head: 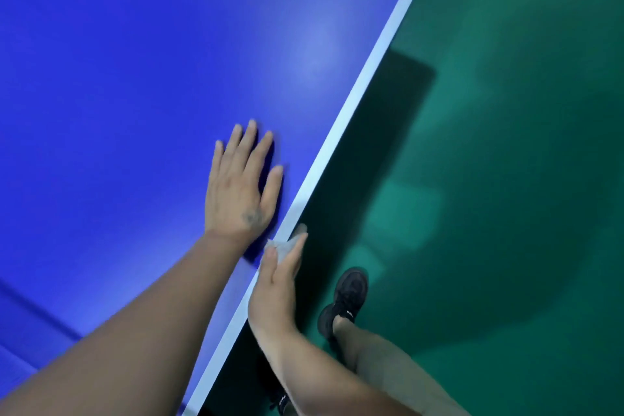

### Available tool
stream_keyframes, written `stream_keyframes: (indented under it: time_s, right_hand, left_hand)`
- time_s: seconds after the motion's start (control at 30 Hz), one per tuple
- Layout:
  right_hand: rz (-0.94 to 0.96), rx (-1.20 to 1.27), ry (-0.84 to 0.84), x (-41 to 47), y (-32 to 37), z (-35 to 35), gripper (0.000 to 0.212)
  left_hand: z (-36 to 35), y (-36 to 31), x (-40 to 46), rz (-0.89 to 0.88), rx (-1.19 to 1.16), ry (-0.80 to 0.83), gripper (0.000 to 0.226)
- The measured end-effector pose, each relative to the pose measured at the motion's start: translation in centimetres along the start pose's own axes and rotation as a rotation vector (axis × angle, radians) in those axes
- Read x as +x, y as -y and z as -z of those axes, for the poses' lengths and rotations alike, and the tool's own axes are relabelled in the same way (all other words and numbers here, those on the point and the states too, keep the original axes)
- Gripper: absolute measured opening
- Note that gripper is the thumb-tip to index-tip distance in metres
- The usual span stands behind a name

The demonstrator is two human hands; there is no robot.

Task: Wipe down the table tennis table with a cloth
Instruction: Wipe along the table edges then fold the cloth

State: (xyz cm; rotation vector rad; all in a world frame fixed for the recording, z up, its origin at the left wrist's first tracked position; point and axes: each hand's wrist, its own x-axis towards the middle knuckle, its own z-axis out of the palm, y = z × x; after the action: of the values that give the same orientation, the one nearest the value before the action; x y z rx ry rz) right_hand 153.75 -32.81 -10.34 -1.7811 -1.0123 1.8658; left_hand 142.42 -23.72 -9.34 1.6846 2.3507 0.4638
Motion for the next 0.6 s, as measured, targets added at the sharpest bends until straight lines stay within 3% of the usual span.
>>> stream_keyframes:
  time_s: [0.13,0.23,0.43,0.53,0.6]
  right_hand:
    - [-0.056,0.058,-0.005,2.3,2.4,0.6,0.065]
    - [0.009,0.079,-0.054,7.6,5.9,1.9,0.065]
    - [0.082,0.086,-0.109,19.0,14.3,6.0,0.066]
    - [0.114,0.098,-0.140,20.0,16.0,6.4,0.054]
    - [0.125,0.089,-0.154,18.6,15.5,6.1,0.058]
  left_hand:
    - [-1.6,-2.7,9.2,-0.056,-0.009,0.032,0.055]
    - [-2.5,-3.7,13.0,-0.040,0.097,0.064,0.058]
    - [-2.8,-4.2,13.5,0.016,0.200,0.075,0.064]
    - [-2.7,-4.4,14.0,0.049,0.228,0.087,0.067]
    - [-2.7,-4.4,14.0,0.053,0.228,0.085,0.067]
